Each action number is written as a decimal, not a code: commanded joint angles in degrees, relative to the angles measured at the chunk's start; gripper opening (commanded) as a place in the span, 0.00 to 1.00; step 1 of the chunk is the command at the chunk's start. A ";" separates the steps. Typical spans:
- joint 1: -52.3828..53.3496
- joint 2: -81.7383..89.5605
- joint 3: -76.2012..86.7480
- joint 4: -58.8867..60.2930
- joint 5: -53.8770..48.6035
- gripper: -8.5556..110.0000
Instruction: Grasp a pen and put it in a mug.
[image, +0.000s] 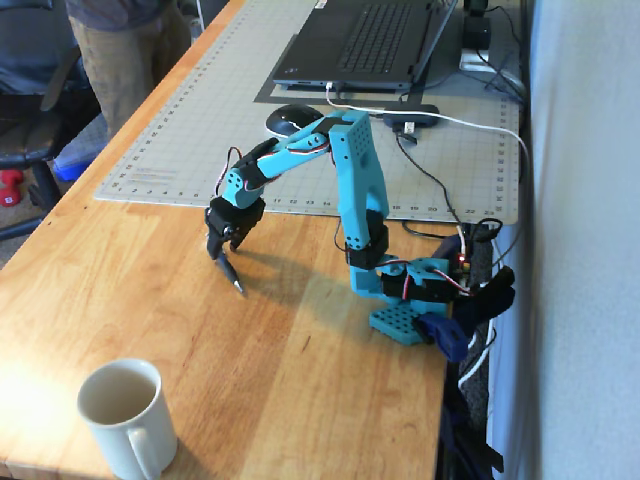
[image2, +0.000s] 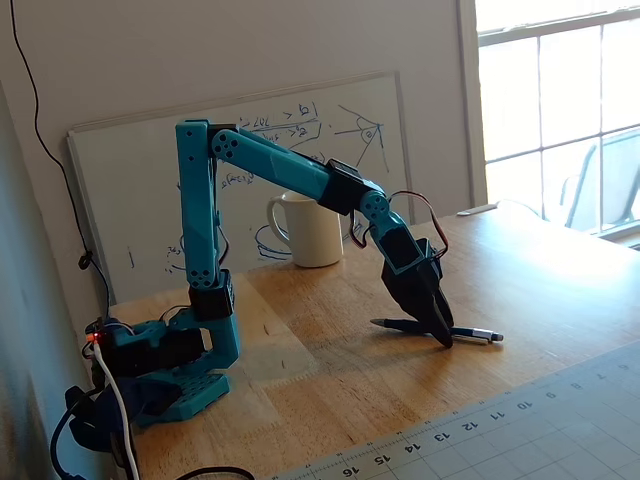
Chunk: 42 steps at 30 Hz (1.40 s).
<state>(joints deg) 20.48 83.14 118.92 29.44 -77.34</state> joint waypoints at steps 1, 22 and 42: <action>-0.35 0.70 -1.85 -0.88 -0.53 0.13; -9.40 22.50 1.49 -8.09 0.26 0.07; -35.07 42.19 30.67 -80.24 -0.79 0.07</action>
<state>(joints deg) -9.93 122.34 148.97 -43.33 -77.52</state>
